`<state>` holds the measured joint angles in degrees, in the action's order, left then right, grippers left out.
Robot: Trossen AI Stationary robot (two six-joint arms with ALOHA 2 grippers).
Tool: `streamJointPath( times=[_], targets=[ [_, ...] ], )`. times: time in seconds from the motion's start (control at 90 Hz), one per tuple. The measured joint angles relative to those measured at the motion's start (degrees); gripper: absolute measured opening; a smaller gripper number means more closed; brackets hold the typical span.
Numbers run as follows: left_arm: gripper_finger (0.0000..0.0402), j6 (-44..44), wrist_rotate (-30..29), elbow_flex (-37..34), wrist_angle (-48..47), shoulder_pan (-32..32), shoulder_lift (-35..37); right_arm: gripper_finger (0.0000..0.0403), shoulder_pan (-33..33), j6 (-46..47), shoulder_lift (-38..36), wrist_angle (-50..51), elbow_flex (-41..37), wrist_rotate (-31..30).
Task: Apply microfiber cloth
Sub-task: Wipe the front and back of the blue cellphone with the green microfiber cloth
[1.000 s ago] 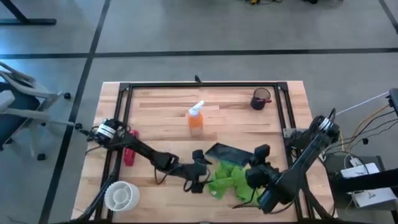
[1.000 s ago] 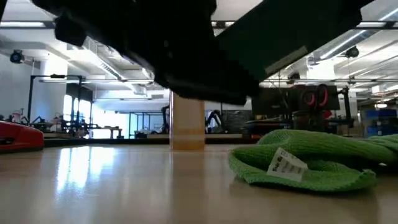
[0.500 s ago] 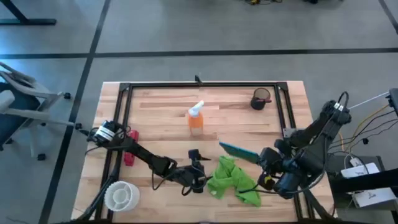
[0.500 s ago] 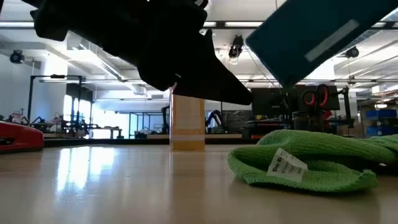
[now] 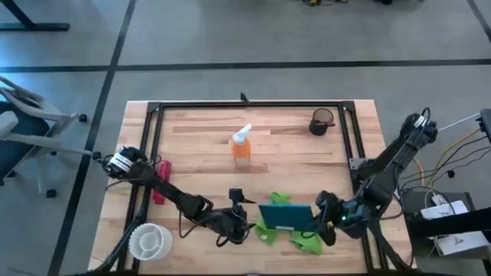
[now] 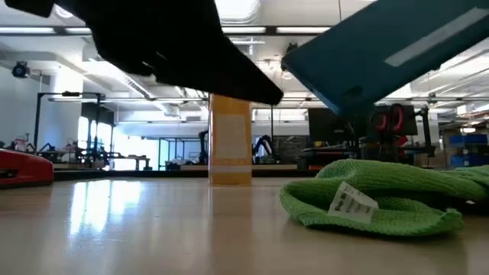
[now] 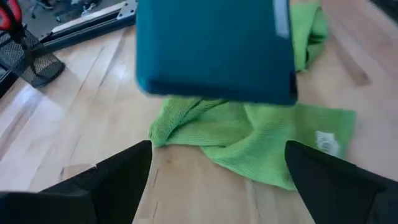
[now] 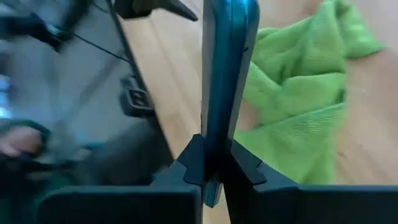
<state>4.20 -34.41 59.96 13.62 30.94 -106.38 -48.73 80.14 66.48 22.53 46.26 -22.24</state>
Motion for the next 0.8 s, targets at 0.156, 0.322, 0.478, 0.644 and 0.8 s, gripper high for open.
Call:
streamJointPath(
  times=[0.156,0.322,0.478,0.644,0.8],
  targets=[
    [0.035,0.78,0.14,0.0,0.01,1.25,0.6,0.0009,-0.02,1.49,-2.99,-17.27,-12.05,0.02],
    [0.035,1.04,0.24,0.0,-0.02,1.22,0.6,0.0008,0.0,5.13,-4.71,-33.75,-24.21,-0.29],
    [0.035,1.27,0.24,0.0,0.02,1.14,0.6,0.0008,0.0,7.98,-4.54,-50.01,-33.35,-1.87],
    [0.035,1.28,0.22,0.0,0.05,0.9,0.6,0.0008,0.02,11.81,-3.95,-55.03,-37.66,-1.89],
    [0.035,1.28,0.21,0.0,0.09,0.15,0.6,0.0008,0.04,15.65,-3.72,-55.94,-39.58,-1.36]
  ],
)
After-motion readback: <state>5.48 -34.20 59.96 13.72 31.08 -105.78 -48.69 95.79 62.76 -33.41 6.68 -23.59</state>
